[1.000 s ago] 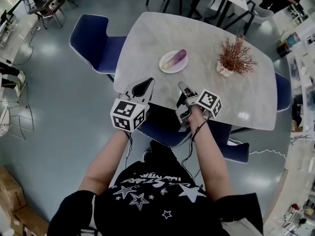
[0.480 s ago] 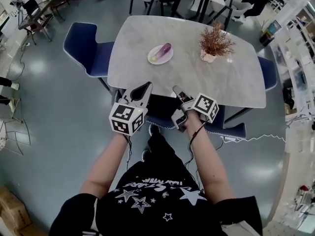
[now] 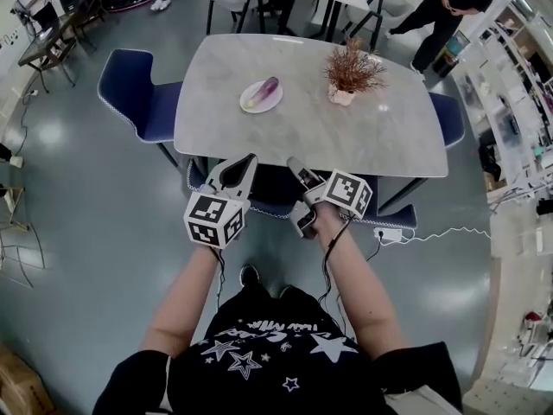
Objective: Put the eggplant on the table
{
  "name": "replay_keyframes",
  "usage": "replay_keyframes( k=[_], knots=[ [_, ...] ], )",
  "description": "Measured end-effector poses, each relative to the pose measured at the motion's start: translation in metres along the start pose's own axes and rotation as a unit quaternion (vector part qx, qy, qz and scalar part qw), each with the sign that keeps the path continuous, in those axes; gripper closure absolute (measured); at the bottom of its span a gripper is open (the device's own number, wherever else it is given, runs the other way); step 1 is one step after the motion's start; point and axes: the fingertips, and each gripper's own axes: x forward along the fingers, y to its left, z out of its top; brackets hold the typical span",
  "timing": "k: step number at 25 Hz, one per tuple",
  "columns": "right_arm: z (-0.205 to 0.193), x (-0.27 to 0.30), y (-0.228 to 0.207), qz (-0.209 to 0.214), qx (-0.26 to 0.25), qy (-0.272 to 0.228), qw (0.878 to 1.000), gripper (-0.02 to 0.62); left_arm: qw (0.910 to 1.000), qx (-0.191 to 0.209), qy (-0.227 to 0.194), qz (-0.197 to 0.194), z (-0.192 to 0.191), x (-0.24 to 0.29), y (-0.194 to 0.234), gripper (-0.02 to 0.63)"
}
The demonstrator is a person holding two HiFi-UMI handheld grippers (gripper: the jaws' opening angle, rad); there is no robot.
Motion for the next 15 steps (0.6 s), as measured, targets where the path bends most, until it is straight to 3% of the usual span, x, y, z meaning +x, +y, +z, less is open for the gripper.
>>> replay_keyframes(
  k=[7,15],
  knots=[
    [-0.011,-0.04,0.005,0.022,-0.047,0.017,0.998,0.589,0.9999,0.0,0.0,0.012,-0.017,-0.008,-0.036,0.598],
    [-0.027,-0.146,0.001,0.03,-0.088,0.033,0.995,0.589,0.9996,-0.006,0.005,0.028,-0.037,-0.033,-0.128,0.598]
  ],
)
